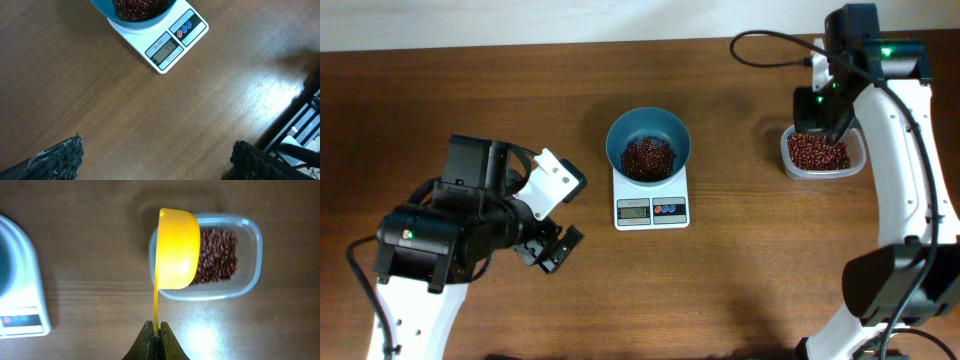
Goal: Scoop item into bowl and weigh 50g on scale
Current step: 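Move the yellow scoop right with the right gripper to the bean tub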
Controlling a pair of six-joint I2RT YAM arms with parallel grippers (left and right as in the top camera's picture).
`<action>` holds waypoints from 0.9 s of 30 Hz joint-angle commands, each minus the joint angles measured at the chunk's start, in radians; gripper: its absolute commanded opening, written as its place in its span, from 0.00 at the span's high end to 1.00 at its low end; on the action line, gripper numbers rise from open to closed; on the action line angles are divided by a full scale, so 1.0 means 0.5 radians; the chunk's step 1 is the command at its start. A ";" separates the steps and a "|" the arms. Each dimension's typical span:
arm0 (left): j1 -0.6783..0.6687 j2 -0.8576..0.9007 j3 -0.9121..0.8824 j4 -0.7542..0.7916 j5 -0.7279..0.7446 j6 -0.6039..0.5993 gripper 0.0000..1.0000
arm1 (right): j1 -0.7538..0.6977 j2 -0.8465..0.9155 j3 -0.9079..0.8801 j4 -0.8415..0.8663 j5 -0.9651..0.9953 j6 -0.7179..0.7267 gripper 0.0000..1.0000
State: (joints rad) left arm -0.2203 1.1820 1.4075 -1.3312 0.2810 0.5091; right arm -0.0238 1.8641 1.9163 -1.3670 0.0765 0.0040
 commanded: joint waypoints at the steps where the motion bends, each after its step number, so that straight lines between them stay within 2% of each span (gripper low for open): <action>1: 0.009 -0.010 0.029 0.003 0.024 0.031 0.01 | 0.007 0.048 -0.071 0.012 0.129 0.026 0.96; 7: 0.009 -0.011 0.029 0.004 0.024 0.031 0.01 | 0.009 0.052 -0.316 0.079 0.253 0.054 0.96; 18: 0.009 -0.011 0.029 0.003 0.024 0.031 0.01 | 0.010 0.093 -0.427 0.269 0.313 0.069 0.96; 27: 0.009 -0.011 0.029 0.003 0.024 0.031 0.01 | 0.010 0.093 -0.434 0.298 0.180 0.067 0.96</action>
State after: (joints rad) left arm -0.2203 1.1816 1.4075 -1.3312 0.2810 0.5091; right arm -0.0227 1.9015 1.7035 -1.2221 0.1997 0.0269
